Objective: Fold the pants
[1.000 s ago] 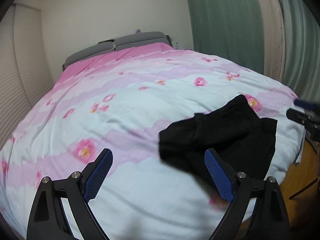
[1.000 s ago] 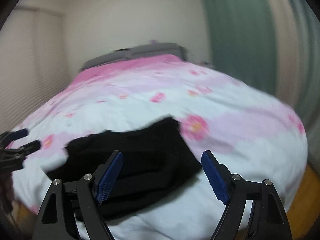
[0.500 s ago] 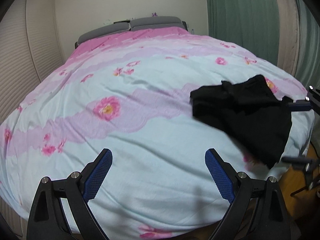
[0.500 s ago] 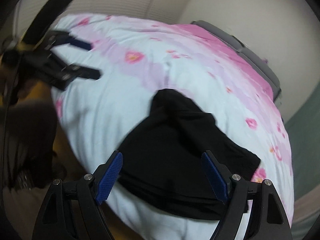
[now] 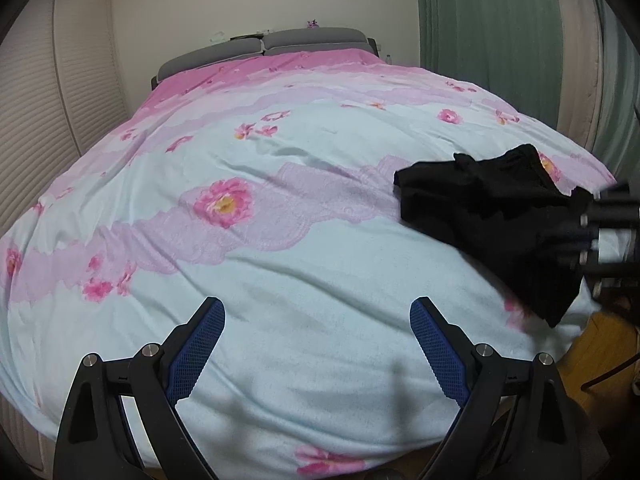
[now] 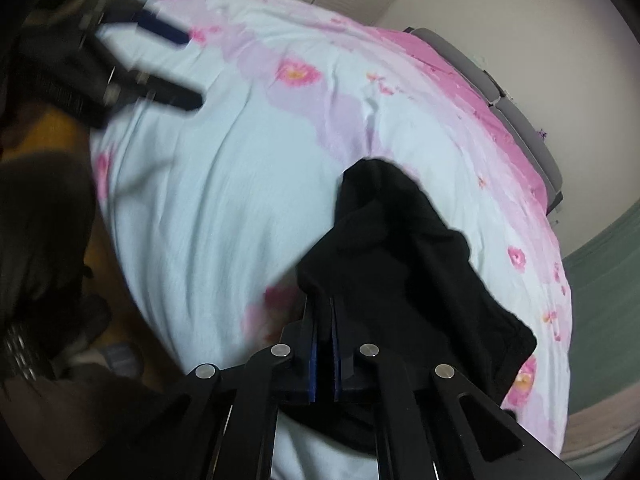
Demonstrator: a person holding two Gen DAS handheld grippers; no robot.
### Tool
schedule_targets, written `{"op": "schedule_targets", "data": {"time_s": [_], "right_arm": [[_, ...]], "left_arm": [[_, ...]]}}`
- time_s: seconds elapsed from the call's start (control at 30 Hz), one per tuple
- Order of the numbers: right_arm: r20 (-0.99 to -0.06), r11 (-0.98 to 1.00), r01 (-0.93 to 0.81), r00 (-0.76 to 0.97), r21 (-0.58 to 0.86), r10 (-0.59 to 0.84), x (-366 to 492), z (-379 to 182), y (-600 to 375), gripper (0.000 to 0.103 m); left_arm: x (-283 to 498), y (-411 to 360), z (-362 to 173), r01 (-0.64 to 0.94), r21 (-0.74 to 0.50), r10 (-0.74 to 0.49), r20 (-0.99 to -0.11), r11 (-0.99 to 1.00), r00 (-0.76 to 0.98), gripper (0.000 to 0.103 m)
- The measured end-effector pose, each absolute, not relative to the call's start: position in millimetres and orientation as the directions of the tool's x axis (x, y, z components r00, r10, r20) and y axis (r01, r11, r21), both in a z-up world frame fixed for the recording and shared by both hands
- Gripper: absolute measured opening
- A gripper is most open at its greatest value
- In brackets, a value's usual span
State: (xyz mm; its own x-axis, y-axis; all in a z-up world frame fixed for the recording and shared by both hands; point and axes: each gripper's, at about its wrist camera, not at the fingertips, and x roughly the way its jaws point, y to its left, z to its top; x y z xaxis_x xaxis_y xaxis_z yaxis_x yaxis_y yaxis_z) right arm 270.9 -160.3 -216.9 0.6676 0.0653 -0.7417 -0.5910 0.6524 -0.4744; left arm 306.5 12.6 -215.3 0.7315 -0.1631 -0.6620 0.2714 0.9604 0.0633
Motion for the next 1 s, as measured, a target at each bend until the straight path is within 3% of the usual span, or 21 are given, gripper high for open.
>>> {"op": "schedule_targets", "data": {"time_s": [0.17, 0.37, 0.5, 0.63, 0.7, 0.8, 0.87, 1.0], "right_arm": [[-0.75, 0.744, -0.569, 0.647, -0.351, 0.141, 315, -169, -192, 0.005], [-0.747, 0.847, -0.448, 0.658, -0.287, 0.094, 395, -141, -243, 0.005], [-0.786, 0.887, -0.427, 0.604, -0.179, 0.131, 445, -155, -268, 0.005], [-0.866, 0.853, -0.507, 0.365, 0.124, 0.343, 479, -198, -285, 0.005], [-0.876, 0.825, -0.552, 0.332, 0.12, 0.35, 477, -214, -281, 0.006], [-0.862, 0.783, -0.621, 0.405, -0.016, 0.304, 462, -222, -272, 0.014], [-0.841, 0.765, -0.636, 0.463, -0.096, 0.28, 456, -222, -270, 0.039], [-0.841, 0.761, -0.643, 0.458, -0.09, 0.288, 466, -221, -278, 0.05]], "left_arm": [[323, 4, -200, 0.281, 0.049, -0.189, -0.627, 0.959, 0.756, 0.095], [359, -17, -191, 0.277, 0.041, -0.197, -0.602, 0.96, 0.774, 0.095], [381, -33, -196, 0.277, 0.032, -0.201, -0.609, 0.96, 0.767, 0.095], [388, -42, -204, 0.287, 0.031, -0.208, -0.614, 0.957, 0.761, 0.095], [389, -42, -209, 0.291, 0.043, -0.203, -0.619, 0.956, 0.759, 0.095], [389, -42, -218, 0.3, 0.046, -0.204, -0.633, 0.953, 0.747, 0.095], [390, -43, -223, 0.303, 0.041, -0.208, -0.639, 0.952, 0.74, 0.095], [394, -46, -228, 0.306, 0.027, -0.217, -0.646, 0.951, 0.732, 0.095]]}}
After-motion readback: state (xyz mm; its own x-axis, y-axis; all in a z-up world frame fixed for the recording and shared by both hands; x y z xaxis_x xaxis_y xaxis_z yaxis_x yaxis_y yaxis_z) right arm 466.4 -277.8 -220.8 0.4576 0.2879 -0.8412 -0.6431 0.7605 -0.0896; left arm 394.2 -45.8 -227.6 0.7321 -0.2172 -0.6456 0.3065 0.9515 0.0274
